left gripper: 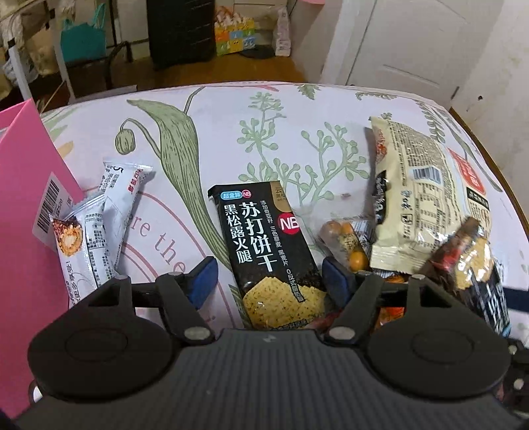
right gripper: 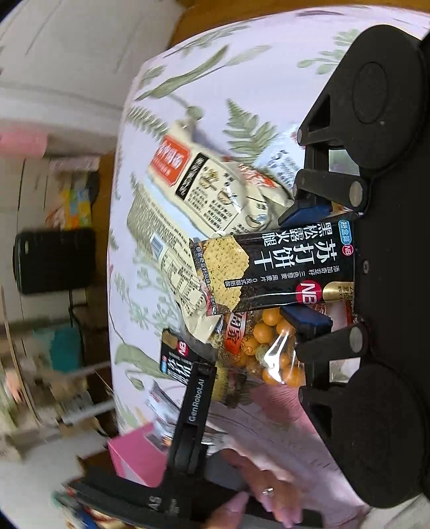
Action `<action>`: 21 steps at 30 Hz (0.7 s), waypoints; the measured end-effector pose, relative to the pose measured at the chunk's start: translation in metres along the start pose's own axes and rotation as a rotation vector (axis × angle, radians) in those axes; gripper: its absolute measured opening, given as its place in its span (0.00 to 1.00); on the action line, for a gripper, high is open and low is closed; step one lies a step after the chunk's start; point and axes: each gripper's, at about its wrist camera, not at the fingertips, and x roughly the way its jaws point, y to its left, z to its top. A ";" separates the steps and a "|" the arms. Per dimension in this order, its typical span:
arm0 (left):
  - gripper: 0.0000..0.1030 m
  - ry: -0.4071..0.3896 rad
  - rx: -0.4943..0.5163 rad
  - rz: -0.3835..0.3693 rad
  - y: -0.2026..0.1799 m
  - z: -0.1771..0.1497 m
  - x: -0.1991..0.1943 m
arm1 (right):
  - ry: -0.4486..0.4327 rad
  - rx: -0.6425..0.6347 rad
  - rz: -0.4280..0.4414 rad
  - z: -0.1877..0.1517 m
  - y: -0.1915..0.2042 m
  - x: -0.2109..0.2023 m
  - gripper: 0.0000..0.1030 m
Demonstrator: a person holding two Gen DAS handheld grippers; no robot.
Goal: Organize snacks
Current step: 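Grasp a black NB cracker pack with the right tool while the left tool grasps another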
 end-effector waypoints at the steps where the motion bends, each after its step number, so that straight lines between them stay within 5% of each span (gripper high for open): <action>1: 0.67 0.000 -0.002 0.004 -0.001 0.000 0.000 | 0.002 0.028 0.002 0.000 -0.002 -0.002 0.55; 5: 0.67 -0.012 0.006 0.038 -0.007 -0.003 0.002 | -0.007 0.111 -0.002 0.002 -0.008 -0.009 0.55; 12: 0.72 -0.054 0.053 0.091 -0.008 -0.006 0.005 | -0.037 0.068 -0.040 0.013 0.003 -0.016 0.55; 16: 0.54 -0.057 0.079 0.108 -0.008 -0.005 0.002 | -0.036 0.066 -0.053 0.017 0.003 -0.019 0.55; 21: 0.51 -0.036 0.058 0.094 -0.005 -0.004 -0.002 | -0.050 0.089 -0.078 0.025 -0.004 -0.025 0.55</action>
